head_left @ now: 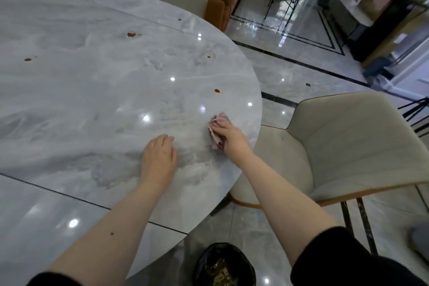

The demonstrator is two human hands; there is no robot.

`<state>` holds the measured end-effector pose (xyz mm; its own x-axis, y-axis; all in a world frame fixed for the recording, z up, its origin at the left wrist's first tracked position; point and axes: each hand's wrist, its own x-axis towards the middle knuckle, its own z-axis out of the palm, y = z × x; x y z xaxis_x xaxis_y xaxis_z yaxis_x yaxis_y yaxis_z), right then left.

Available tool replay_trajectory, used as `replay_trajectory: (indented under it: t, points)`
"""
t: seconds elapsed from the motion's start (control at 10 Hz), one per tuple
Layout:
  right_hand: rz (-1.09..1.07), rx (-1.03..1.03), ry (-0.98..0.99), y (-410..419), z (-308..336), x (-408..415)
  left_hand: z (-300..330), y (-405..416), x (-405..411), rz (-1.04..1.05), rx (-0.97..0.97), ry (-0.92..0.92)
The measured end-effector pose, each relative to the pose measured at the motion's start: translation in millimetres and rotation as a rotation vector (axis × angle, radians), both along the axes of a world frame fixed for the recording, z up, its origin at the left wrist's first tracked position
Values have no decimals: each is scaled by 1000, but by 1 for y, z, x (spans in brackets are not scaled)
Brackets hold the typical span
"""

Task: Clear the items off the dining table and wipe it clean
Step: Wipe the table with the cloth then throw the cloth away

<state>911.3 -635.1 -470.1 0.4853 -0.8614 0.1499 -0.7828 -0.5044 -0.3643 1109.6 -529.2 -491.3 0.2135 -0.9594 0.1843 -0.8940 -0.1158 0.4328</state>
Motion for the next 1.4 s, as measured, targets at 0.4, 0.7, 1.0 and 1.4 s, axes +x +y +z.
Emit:
replay_trajectory:
  t: [0.4, 0.7, 1.0, 1.4]
  points:
    - [156, -152, -102, 14, 35, -41, 36, -14, -97, 116, 44, 34]
    - [110, 436, -689, -14, 77, -122, 64, -27, -201, 340, 16, 51]
    - [277, 102, -501, -60, 100, -143, 103, -61, -234, 427, -32, 30]
    - [380, 578, -594, -136, 103, -167, 98, -132, -280, 631, -10, 56]
